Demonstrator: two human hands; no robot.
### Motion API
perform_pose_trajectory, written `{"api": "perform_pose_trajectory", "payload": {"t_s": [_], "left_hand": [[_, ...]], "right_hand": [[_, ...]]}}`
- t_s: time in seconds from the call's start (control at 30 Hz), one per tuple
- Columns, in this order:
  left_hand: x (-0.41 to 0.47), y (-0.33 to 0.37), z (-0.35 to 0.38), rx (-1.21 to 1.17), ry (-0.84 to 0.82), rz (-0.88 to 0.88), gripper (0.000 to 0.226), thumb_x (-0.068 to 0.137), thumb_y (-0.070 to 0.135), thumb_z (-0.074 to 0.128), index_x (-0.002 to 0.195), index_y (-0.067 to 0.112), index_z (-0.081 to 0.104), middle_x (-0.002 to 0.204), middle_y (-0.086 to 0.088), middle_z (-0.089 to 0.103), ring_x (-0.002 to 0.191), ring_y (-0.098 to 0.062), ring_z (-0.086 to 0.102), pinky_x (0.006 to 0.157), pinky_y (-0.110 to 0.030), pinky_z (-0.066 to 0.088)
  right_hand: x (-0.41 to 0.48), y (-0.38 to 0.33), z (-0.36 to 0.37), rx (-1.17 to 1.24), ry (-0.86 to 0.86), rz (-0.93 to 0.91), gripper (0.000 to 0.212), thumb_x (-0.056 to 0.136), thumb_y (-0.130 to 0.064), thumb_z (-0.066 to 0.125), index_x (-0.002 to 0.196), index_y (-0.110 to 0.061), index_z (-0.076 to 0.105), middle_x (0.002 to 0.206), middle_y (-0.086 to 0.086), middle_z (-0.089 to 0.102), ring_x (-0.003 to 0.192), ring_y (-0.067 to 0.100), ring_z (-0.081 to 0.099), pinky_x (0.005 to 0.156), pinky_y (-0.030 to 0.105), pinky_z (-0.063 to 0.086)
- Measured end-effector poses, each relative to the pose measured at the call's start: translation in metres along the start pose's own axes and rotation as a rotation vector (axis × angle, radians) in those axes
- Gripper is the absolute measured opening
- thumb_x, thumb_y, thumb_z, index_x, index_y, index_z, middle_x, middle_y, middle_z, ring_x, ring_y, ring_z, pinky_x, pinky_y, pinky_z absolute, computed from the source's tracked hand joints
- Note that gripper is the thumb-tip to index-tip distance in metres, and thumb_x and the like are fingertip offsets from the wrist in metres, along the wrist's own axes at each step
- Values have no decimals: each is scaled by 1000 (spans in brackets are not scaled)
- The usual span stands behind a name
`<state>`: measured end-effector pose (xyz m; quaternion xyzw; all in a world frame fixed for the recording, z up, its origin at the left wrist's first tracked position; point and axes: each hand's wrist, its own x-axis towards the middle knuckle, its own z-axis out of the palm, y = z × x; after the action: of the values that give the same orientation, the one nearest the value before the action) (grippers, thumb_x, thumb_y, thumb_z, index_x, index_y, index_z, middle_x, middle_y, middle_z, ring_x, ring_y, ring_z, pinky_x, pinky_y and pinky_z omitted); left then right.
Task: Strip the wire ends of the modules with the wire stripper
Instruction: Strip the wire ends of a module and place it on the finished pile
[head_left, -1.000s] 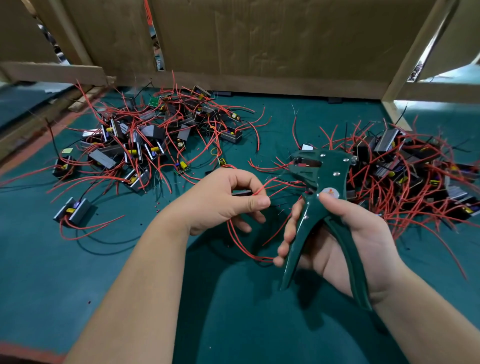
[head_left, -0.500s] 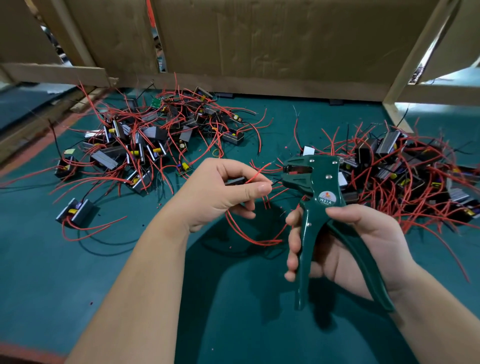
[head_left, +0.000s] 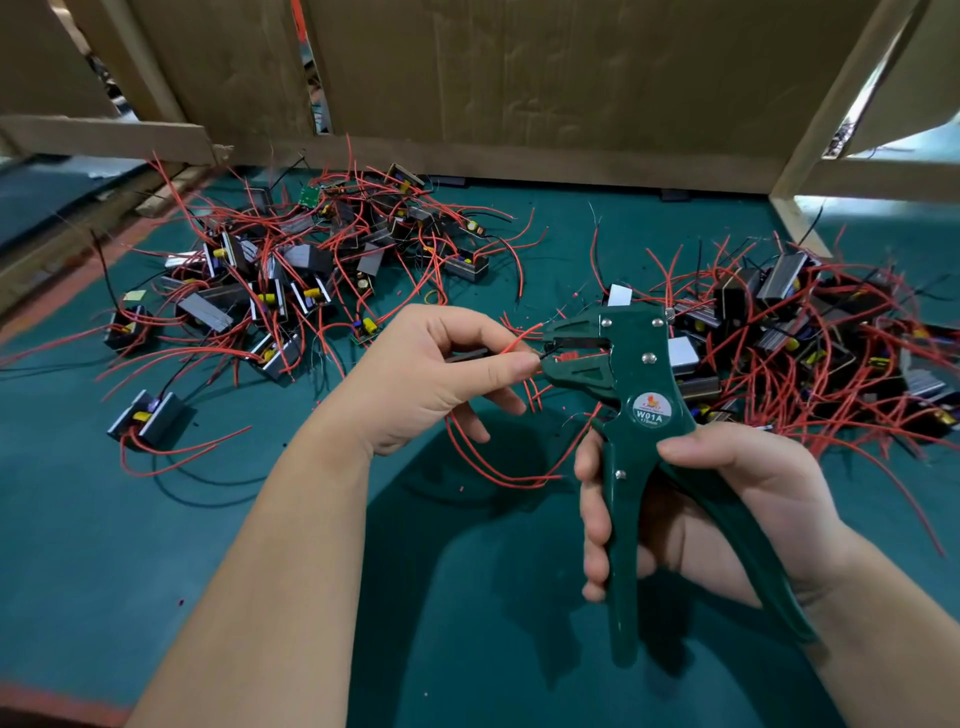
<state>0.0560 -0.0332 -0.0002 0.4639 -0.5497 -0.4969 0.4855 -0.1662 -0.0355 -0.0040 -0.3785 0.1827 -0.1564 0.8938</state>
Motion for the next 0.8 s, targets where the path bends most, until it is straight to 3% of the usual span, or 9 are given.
{"api": "perform_pose_trajectory", "payload": {"t_s": [0.27, 0.63, 0.8], "left_hand": [[0, 0, 0, 74, 4, 50, 8, 74, 13, 75, 71, 17, 68, 62, 5, 66, 56, -14, 67, 38, -20, 45], [0, 0, -4, 126, -9, 76, 11, 69, 9, 68, 61, 16, 65, 58, -8, 61, 50, -13, 61, 40, -19, 42], [1, 0, -3, 130, -19, 86, 8, 70, 8, 66, 65, 13, 64, 53, -1, 61, 49, -11, 60, 40, -20, 44]], "right_hand": [[1, 2, 2, -17, 28, -9, 43, 64, -29, 73, 96, -1, 65, 79, 25, 61, 72, 39, 63, 72, 51, 52], [4, 6, 4, -131, 113, -8, 41, 71, -39, 75, 86, -3, 62, 70, 24, 58, 63, 36, 61, 64, 48, 53], [4, 7, 2, -148, 126, -11, 43, 75, -45, 73, 84, -4, 62, 69, 24, 58, 61, 35, 61, 64, 48, 52]]}}
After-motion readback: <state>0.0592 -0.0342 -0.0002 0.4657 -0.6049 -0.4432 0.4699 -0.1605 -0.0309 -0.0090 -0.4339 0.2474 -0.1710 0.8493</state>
